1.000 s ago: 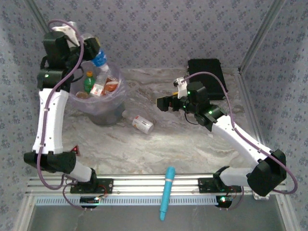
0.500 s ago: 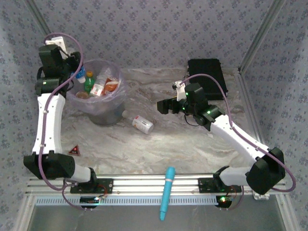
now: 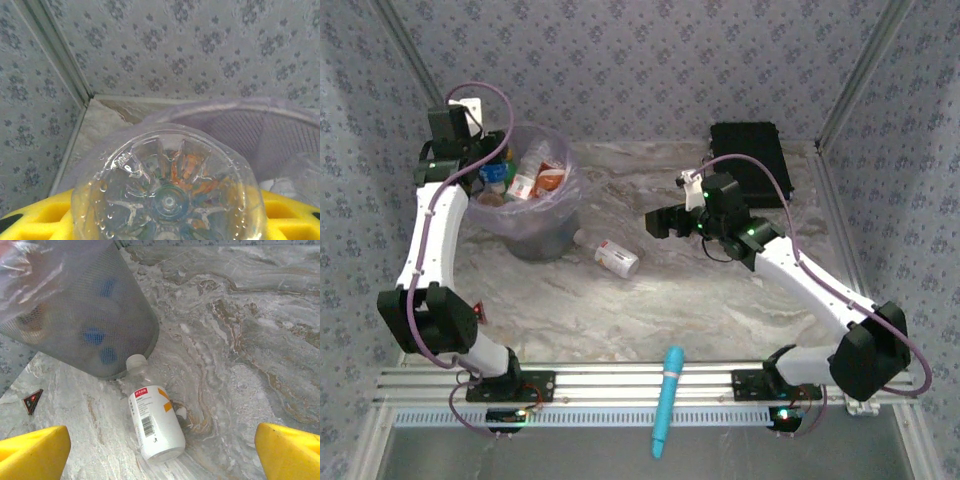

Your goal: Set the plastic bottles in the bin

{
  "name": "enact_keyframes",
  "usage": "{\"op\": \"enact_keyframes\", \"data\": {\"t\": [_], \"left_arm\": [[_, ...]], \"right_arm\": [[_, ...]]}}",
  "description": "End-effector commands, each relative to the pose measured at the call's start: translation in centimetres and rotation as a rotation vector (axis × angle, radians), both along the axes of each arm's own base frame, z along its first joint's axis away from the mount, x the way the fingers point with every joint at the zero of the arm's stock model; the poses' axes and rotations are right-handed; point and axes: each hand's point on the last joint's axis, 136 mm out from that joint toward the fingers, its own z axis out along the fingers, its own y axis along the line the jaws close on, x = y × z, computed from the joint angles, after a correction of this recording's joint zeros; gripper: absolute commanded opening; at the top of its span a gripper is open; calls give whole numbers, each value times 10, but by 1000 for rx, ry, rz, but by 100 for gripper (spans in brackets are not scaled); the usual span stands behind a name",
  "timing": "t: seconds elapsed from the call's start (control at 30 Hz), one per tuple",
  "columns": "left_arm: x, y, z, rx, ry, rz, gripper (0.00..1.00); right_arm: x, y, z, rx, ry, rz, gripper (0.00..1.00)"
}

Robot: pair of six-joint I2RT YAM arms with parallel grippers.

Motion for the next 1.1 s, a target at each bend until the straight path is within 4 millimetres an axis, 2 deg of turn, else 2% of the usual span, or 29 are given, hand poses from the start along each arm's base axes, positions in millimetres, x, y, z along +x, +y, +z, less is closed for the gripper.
{"op": "enact_keyframes", "data": {"t": [0.0,0.13,0.2,0.27,0.33,0.43,0.6,0.67,0.77,0.83,0.97,1.07], "left_arm": [[-11,-2,-32,25,144,-33,12],[-14,-1,-51,30,190,-29,16],[-13,-4,-54,31,206,-37,25],[-10,-7,-53,30,211,-49,39],[-6,-10,-45,24,191,-57,48],[1,-19,-28,-15,142,-86,57],[10,-28,3,-78,79,-112,85],[7,-30,10,-97,81,-110,90],[3,-30,24,-107,54,-103,92],[-1,-27,30,-103,39,-87,88],[-9,-18,38,-76,13,-42,74],[-10,-12,30,-72,24,-18,60]], "right_arm": [[-3,5,-3,-7,9,34,96],[-2,5,-3,-11,9,32,96],[-2,4,-3,-14,8,31,96],[-2,5,-3,-13,10,31,96],[-2,4,-3,-12,10,30,96],[-1,5,-2,-12,11,28,96],[0,4,-7,-43,22,26,96],[-1,3,-9,-69,21,37,97],[-5,0,-14,-114,25,55,98],[-7,-2,-19,-141,36,67,98],[-11,-2,-30,-172,63,83,98],[-12,2,-37,-187,75,97,98]]}}
